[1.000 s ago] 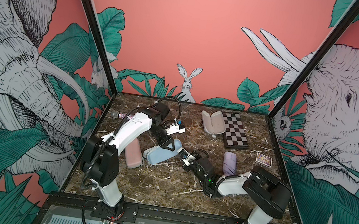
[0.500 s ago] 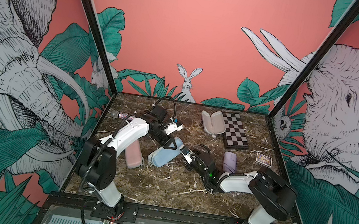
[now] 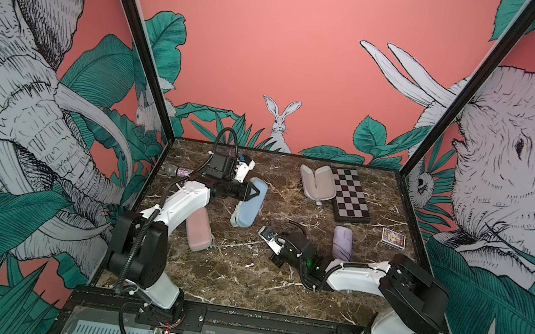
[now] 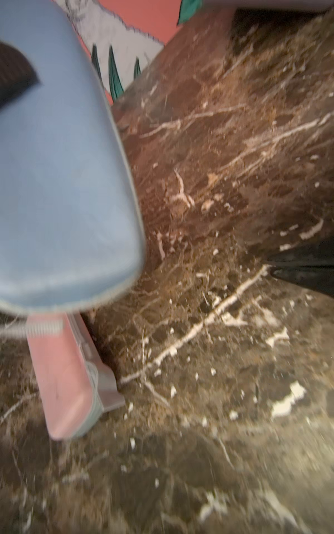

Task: Put umbrellas into zippered umbrella sleeves
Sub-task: Zip the zipper on the umbrella sleeve, then place the umbrella sleeve at the center of the board.

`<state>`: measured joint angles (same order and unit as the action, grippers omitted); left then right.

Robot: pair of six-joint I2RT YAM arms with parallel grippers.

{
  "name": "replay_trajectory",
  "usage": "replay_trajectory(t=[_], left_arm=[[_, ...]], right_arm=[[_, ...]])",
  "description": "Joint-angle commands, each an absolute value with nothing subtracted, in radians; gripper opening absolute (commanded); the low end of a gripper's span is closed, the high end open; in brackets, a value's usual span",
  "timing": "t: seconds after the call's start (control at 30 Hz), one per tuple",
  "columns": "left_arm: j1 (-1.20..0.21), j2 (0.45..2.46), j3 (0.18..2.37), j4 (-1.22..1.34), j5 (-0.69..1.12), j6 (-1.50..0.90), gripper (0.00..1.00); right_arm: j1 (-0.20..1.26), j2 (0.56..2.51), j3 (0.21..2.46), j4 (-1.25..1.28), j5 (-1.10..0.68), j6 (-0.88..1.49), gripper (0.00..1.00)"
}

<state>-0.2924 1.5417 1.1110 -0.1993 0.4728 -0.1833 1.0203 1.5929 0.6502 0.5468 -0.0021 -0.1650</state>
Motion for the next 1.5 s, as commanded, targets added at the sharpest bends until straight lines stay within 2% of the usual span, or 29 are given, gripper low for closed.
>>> replay_trajectory(t=[0.0, 0.07, 0.13, 0.23, 0.3, 0.33, 0.4, 0.43, 0.5, 0.63, 0.7, 0.77, 0.83, 0.93, 1.1, 1.2, 1.27, 1.3, 1.33, 1.37, 1.47], left_arm=[[-0.301, 1.468, 1.018, 0.092, 0.382, -0.332, 0.00], [-0.299, 1.471, 0.981, 0.171, 0.380, -0.382, 0.00], [-0.299, 1.488, 0.973, 0.230, 0.458, -0.408, 0.00], [-0.300, 1.509, 0.982, 0.259, 0.663, -0.408, 0.00], [-0.299, 1.520, 1.022, 0.150, 0.792, -0.336, 0.00], [-0.299, 1.523, 1.037, 0.101, 0.839, -0.295, 0.00], [-0.300, 1.521, 1.075, -0.012, 0.904, -0.193, 0.00], [-0.300, 1.516, 1.087, -0.064, 0.921, -0.133, 0.00], [-0.300, 1.490, 1.092, -0.085, 0.928, -0.030, 0.00], [-0.301, 1.467, 1.017, 0.065, 0.898, 0.053, 0.00], [-0.303, 1.520, 1.062, 0.026, 0.982, 0.044, 0.00], [-0.314, 1.586, 1.153, -0.139, 1.040, 0.078, 0.00], [-0.339, 1.645, 1.238, -0.340, 1.026, 0.180, 0.00], [-0.417, 1.739, 1.315, -0.507, 0.878, 0.274, 0.00], [-0.460, 1.876, 1.318, -0.391, 0.790, 0.066, 0.13], [-0.457, 1.936, 1.343, -0.411, 0.731, 0.072, 0.20], [-0.443, 1.969, 1.382, -0.462, 0.658, 0.090, 0.29], [-0.431, 1.975, 1.394, -0.476, 0.630, 0.086, 0.39], [-0.417, 1.972, 1.396, -0.473, 0.611, 0.070, 0.55], [-0.396, 1.959, 1.393, -0.466, 0.566, 0.046, 0.63], [-0.351, 1.885, 1.360, -0.442, 0.533, -0.007, 0.68]], right_arm=[[1.035, 1.529, 0.702, 0.440, -0.092, -0.085, 0.00], [1.037, 1.514, 0.721, 0.397, -0.082, -0.050, 0.00], [1.014, 1.483, 0.717, 0.381, -0.065, -0.019, 0.00], [0.906, 1.431, 0.712, 0.348, -0.100, -0.016, 0.00], [0.793, 1.398, 0.707, 0.340, -0.171, -0.002, 0.01], [0.747, 1.385, 0.704, 0.339, -0.205, 0.002, 0.09], [0.648, 1.375, 0.709, 0.339, -0.362, 0.066, 0.30], [0.613, 1.383, 0.721, 0.340, -0.436, 0.122, 0.35], [0.568, 1.413, 0.758, 0.338, -0.510, 0.325, 0.37], [0.522, 1.494, 0.874, 0.232, -0.643, 0.712, 0.39], [0.523, 1.481, 0.839, 0.350, -0.650, 0.826, 0.47], [0.522, 1.427, 0.830, 0.321, -0.607, 0.785, 0.55], [0.523, 1.388, 0.872, 0.141, -0.546, 0.664, 0.61], [0.516, 1.422, 0.925, -0.051, -0.506, 0.566, 0.62], [0.512, 1.459, 0.896, -0.046, -0.472, 0.661, 0.62], [0.514, 1.478, 0.879, -0.043, -0.445, 0.699, 0.60], [0.514, 1.490, 0.878, -0.043, -0.432, 0.710, 0.59], [0.514, 1.498, 0.881, -0.053, -0.423, 0.706, 0.59], [0.515, 1.504, 0.885, -0.071, -0.415, 0.692, 0.58], [0.521, 1.510, 0.891, -0.102, -0.396, 0.661, 0.58], [0.552, 1.520, 0.899, -0.218, -0.282, 0.508, 0.58]])
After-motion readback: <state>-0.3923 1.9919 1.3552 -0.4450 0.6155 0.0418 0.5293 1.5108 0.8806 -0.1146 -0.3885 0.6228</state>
